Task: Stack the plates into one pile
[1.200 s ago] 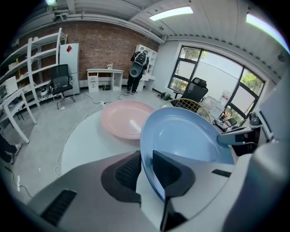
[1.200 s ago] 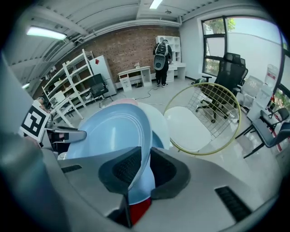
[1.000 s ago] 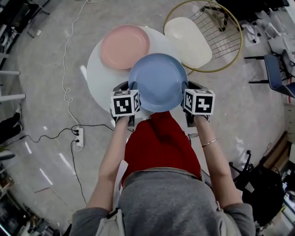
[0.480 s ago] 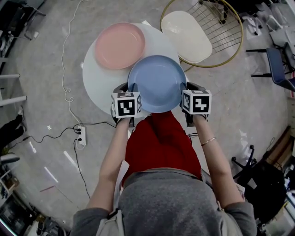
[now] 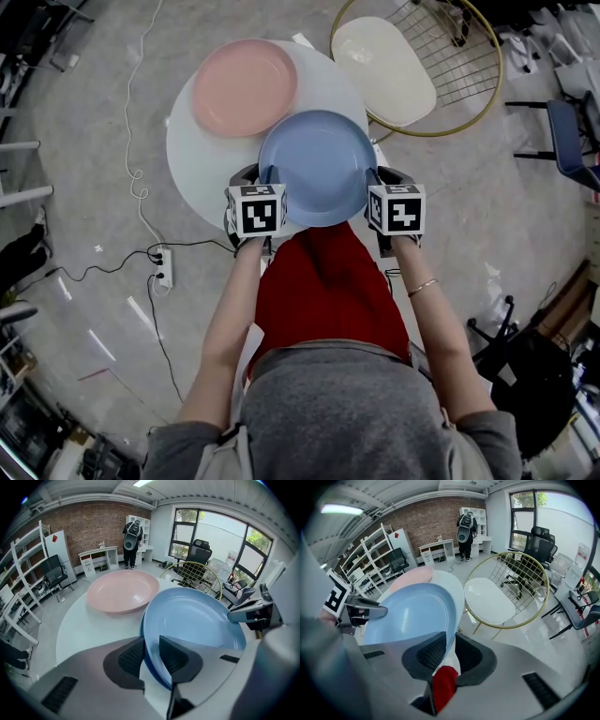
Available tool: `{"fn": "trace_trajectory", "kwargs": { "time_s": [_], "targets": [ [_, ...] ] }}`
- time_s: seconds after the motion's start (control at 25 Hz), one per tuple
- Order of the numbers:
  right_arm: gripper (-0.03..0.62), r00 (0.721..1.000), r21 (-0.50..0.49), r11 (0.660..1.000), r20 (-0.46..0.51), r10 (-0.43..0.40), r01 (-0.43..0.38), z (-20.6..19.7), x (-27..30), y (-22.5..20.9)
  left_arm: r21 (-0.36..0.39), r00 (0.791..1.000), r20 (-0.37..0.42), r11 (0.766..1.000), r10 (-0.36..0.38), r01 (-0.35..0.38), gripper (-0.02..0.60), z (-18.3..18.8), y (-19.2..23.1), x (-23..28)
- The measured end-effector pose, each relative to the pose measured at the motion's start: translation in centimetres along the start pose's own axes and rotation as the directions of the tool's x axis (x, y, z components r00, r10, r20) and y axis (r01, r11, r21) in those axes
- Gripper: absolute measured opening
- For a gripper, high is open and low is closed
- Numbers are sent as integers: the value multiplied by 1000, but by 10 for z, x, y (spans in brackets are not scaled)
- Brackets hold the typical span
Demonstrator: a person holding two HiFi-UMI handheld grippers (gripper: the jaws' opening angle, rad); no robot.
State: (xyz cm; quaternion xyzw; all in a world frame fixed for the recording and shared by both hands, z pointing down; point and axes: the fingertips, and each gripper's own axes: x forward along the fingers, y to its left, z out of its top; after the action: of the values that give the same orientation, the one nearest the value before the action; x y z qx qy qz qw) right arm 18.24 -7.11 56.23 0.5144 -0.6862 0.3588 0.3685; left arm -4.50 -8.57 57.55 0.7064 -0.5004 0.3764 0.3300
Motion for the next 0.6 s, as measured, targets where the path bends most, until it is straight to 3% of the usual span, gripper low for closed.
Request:
{"fn": "trace_trajectory", "kwargs": {
  "time_s": [0.6],
  "targets": [
    [72, 999, -49, 998, 21, -33, 34, 0, 0, 1, -2, 1000, -16, 1000, 12, -12, 115, -3, 0, -1]
  ]
}}
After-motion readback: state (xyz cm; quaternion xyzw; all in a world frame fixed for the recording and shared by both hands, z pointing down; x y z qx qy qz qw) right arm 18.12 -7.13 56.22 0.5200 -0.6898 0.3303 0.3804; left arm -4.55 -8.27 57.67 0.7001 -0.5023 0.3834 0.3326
